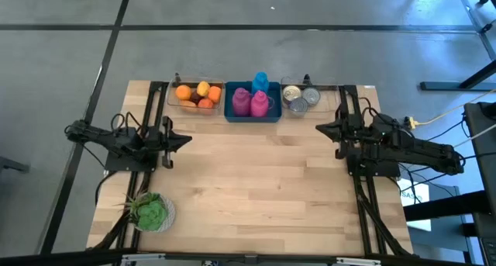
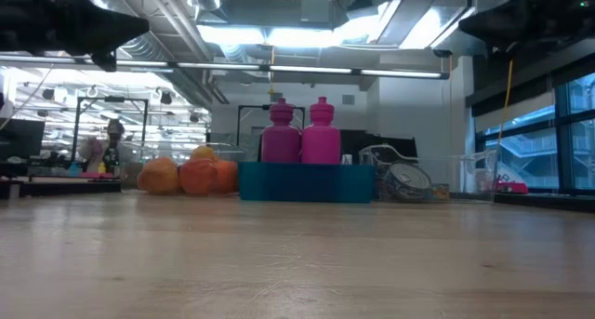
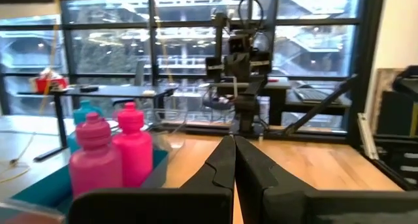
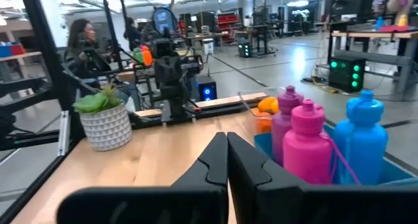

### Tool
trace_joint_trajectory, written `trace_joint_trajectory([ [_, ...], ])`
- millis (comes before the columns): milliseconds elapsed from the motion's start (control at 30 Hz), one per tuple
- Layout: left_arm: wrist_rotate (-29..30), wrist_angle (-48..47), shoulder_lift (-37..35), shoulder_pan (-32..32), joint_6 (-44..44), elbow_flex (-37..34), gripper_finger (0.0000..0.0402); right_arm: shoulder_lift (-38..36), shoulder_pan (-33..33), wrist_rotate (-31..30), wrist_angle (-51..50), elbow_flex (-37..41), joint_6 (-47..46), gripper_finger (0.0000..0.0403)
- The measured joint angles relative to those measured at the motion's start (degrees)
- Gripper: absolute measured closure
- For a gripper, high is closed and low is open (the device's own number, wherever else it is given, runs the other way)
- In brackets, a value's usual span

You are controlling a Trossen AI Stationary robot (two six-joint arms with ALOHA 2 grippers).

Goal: Pick & Place Food Item
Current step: Return to Home Position

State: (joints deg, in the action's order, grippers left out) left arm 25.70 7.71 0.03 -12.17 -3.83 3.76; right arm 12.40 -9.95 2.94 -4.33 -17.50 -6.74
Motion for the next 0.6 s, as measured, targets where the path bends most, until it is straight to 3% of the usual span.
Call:
trace_joint_trajectory([
  [167,-8.0,-0.1,0.0,6.2,1.1,0.0,0.0401,-1.8,2.7,-0.6,0.0,1.5,0.7,0.0402],
  [400,-13.5,-4.1,0.0,14.0,4.8,0.0,0.0401,-3.2,5.5,-2.6,0.1,5.1,0.3,0.0403],
  [600,-18.1,-4.6,0.0,17.0,5.6,0.0,0.0401,-5.7,7.1,-5.8,1.5,9.2,0.2,0.0403],
])
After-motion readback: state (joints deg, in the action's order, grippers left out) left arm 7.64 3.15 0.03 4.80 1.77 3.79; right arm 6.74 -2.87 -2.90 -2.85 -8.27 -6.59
